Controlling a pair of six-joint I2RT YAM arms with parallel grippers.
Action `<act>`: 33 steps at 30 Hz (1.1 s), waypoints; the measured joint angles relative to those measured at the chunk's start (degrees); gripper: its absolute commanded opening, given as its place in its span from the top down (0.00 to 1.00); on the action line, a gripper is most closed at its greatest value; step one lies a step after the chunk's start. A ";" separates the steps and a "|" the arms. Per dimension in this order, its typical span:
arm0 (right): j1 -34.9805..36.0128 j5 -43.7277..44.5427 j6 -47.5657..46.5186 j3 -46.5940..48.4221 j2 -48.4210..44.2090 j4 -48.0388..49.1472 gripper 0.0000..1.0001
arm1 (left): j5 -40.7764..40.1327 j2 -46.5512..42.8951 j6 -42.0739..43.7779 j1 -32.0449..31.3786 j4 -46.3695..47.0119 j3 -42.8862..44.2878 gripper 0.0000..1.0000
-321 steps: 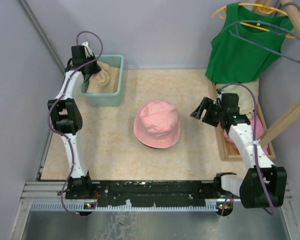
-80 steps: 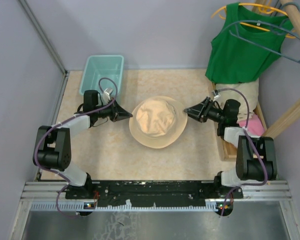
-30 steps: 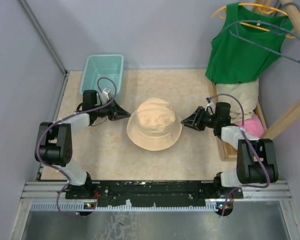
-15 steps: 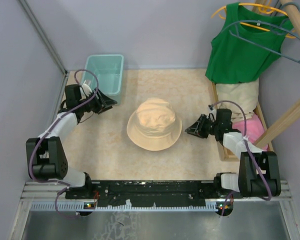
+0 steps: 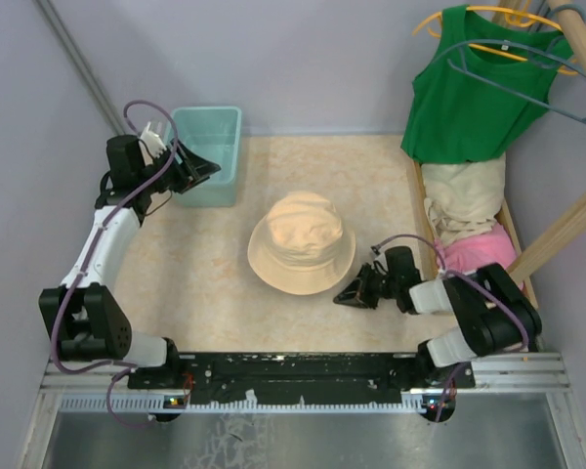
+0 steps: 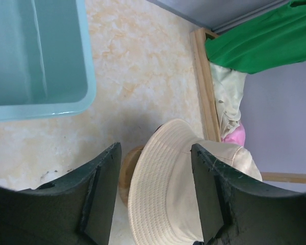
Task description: Stack the hats
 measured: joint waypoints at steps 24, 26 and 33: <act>10.95 0.76 18.32 27.58 38.27 30.16 1.00 | -6.78 -5.81 2.21 0.37 -6.54 1.79 0.30; 10.99 1.88 17.79 30.27 39.21 28.94 1.00 | -7.50 -6.40 2.40 0.63 -6.97 1.16 0.29; 10.75 6.32 11.15 32.13 33.83 17.86 1.00 | -10.32 -9.22 2.97 1.46 -1.90 -6.58 0.18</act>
